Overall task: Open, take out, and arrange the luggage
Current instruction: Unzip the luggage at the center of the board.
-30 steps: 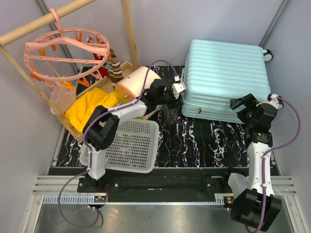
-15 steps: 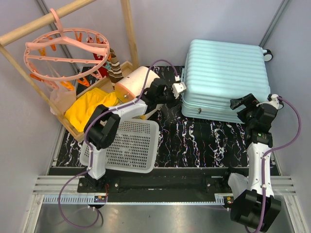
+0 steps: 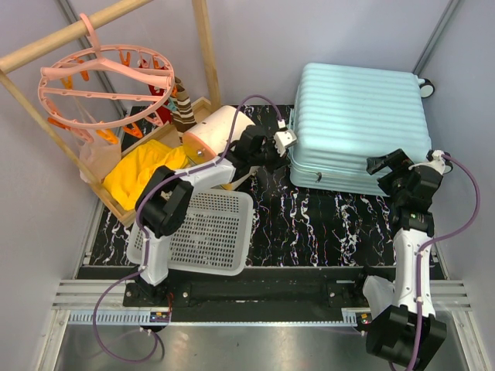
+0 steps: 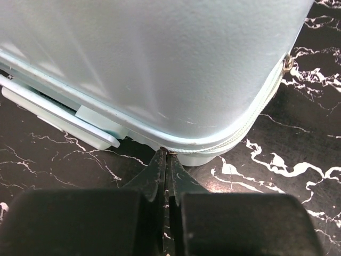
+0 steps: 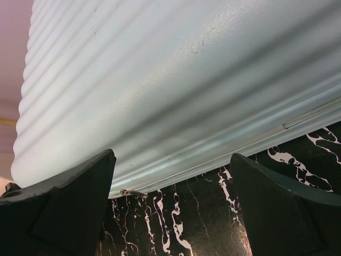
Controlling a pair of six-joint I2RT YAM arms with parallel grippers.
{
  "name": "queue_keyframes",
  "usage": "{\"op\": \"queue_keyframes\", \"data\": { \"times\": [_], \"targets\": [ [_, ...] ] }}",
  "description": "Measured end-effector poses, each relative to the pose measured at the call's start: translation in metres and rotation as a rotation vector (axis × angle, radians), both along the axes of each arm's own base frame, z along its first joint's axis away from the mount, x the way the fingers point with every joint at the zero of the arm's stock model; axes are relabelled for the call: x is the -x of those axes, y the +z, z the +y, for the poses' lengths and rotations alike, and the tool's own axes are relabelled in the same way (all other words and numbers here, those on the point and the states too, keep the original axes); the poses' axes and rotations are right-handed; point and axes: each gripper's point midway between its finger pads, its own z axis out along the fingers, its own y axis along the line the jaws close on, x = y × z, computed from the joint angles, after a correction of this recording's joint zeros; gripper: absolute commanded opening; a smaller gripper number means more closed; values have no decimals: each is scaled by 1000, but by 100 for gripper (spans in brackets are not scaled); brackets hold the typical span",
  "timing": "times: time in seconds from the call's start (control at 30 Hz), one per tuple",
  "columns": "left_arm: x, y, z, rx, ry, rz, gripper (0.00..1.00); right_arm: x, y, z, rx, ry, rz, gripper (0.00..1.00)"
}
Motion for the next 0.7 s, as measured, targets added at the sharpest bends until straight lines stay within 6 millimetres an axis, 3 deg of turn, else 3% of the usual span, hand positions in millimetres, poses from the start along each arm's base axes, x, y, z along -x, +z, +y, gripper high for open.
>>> {"op": "queue_keyframes", "data": {
  "times": [0.7],
  "targets": [
    [-12, -1, 2, 53, 182, 72, 0, 3, 7, 0, 18, -5, -20, 100]
  ]
}}
